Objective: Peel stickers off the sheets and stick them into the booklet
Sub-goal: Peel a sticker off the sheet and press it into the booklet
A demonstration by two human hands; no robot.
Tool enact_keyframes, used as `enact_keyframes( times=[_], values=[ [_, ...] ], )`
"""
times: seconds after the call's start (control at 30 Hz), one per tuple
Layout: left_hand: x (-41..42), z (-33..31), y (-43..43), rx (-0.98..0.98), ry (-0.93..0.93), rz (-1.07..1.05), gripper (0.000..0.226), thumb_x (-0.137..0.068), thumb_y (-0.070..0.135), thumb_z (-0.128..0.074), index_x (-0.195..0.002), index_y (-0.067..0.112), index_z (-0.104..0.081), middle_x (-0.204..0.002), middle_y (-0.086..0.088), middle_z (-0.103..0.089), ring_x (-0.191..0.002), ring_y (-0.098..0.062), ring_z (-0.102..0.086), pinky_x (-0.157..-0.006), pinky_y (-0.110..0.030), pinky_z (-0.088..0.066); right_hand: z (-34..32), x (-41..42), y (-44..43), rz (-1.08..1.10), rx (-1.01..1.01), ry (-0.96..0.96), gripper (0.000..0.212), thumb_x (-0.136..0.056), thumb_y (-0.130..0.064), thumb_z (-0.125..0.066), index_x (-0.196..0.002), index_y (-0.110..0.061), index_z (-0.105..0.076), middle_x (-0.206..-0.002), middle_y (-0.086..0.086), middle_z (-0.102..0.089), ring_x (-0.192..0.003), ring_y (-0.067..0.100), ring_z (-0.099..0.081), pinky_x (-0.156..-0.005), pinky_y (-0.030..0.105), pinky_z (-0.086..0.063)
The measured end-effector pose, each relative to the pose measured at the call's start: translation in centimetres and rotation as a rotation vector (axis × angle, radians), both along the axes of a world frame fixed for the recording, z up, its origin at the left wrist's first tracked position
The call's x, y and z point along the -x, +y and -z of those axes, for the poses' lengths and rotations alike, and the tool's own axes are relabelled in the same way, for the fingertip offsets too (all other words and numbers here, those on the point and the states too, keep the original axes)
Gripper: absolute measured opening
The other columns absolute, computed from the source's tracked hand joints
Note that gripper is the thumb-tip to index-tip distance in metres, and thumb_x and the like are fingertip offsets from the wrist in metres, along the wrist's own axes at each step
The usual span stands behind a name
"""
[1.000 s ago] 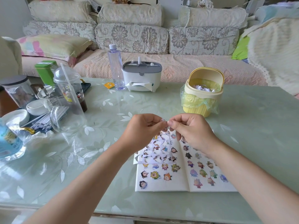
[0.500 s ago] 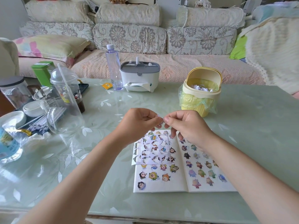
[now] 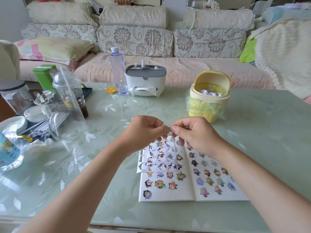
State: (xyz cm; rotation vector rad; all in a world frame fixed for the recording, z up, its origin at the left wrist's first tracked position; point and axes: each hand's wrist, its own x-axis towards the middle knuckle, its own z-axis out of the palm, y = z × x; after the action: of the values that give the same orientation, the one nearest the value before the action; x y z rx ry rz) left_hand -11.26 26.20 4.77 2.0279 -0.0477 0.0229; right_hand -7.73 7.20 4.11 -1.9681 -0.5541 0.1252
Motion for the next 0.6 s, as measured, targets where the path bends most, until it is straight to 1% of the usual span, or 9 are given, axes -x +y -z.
enact_keyframes(
  times=[0.1,0.2,0.27,0.33,0.4,0.5,0.53,0.6],
  values=[
    [0.06,-0.17,0.11,0.04,0.013,0.004,0.016,-0.091,0.022,-0.071,-0.079,0.012,-0.074,-0.073,0.002,-0.075,-0.065,-0.009,-0.065,-0.058,-0.019,-0.05,-0.25,0.11,0.04,-0.038,-0.042,0.053,0.013,-0.097,-0.015,-0.063,-0.091,-0.013,-0.075,-0.075,-0.001,-0.071,-0.057,0.013,-0.06,-0.045,0.021,-0.042],
    [0.12,-0.18,0.15,0.054,0.02,0.007,0.016,-0.091,0.022,-0.071,-0.079,0.011,-0.074,-0.073,0.002,-0.074,-0.065,-0.009,-0.064,-0.058,-0.019,-0.05,-0.33,0.25,0.1,-0.04,-0.025,0.061,0.014,-0.098,-0.015,-0.062,-0.092,-0.011,-0.073,-0.066,-0.007,-0.068,-0.049,0.006,-0.056,-0.044,0.023,-0.041],
    [0.14,-0.14,0.15,0.046,0.019,0.009,0.017,-0.091,0.022,-0.071,-0.079,0.011,-0.074,-0.073,0.002,-0.075,-0.065,-0.008,-0.064,-0.058,-0.02,-0.05,-0.31,0.32,0.19,-0.034,-0.026,0.056,0.013,-0.098,-0.016,-0.062,-0.09,-0.013,-0.073,-0.065,-0.007,-0.067,-0.049,0.006,-0.055,-0.045,0.023,-0.041],
    [0.11,-0.14,0.16,0.037,0.015,0.005,0.016,-0.091,0.023,-0.071,-0.079,0.012,-0.074,-0.073,0.003,-0.075,-0.065,-0.007,-0.065,-0.059,-0.02,-0.05,-0.25,0.31,0.23,-0.021,-0.024,0.046,0.013,-0.097,-0.016,-0.064,-0.088,-0.015,-0.073,-0.064,-0.007,-0.066,-0.049,0.006,-0.055,-0.046,0.021,-0.041],
    [0.1,-0.09,0.18,0.016,0.014,0.007,0.015,-0.09,0.023,-0.071,-0.079,0.014,-0.074,-0.072,0.004,-0.075,-0.064,-0.007,-0.065,-0.06,-0.022,-0.051,-0.26,0.31,0.2,-0.01,-0.008,0.034,0.014,-0.095,-0.015,-0.065,-0.084,-0.015,-0.073,-0.057,-0.009,-0.064,-0.045,0.003,-0.053,-0.047,0.015,-0.039],
    [0.08,0.11,0.2,-0.029,0.009,0.033,0.015,-0.089,0.025,-0.073,-0.077,0.016,-0.074,-0.072,0.001,-0.075,-0.065,-0.01,-0.064,-0.064,-0.027,-0.05,-0.27,0.15,0.03,-0.002,0.02,0.017,0.017,-0.091,-0.015,-0.07,-0.076,-0.021,-0.074,-0.055,-0.009,-0.064,-0.049,0.007,-0.056,-0.05,0.015,-0.041],
    [0.08,0.19,0.2,-0.044,0.007,0.042,0.015,-0.089,0.026,-0.073,-0.077,0.016,-0.074,-0.072,-0.001,-0.075,-0.064,-0.011,-0.064,-0.064,-0.027,-0.05,-0.29,0.15,-0.06,-0.001,0.036,0.005,0.017,-0.09,-0.015,-0.072,-0.074,-0.022,-0.075,-0.056,-0.009,-0.065,-0.052,0.008,-0.057,-0.052,0.017,-0.042],
    [0.11,0.29,0.19,-0.08,0.006,0.054,0.015,-0.088,0.026,-0.074,-0.077,0.017,-0.073,-0.071,0.0,-0.075,-0.063,-0.01,-0.064,-0.062,-0.022,-0.049,-0.27,0.23,-0.19,-0.009,0.071,-0.032,0.016,-0.088,-0.015,-0.073,-0.074,-0.022,-0.078,-0.059,-0.007,-0.066,-0.056,0.008,-0.055,-0.055,0.02,-0.045]
  ],
)
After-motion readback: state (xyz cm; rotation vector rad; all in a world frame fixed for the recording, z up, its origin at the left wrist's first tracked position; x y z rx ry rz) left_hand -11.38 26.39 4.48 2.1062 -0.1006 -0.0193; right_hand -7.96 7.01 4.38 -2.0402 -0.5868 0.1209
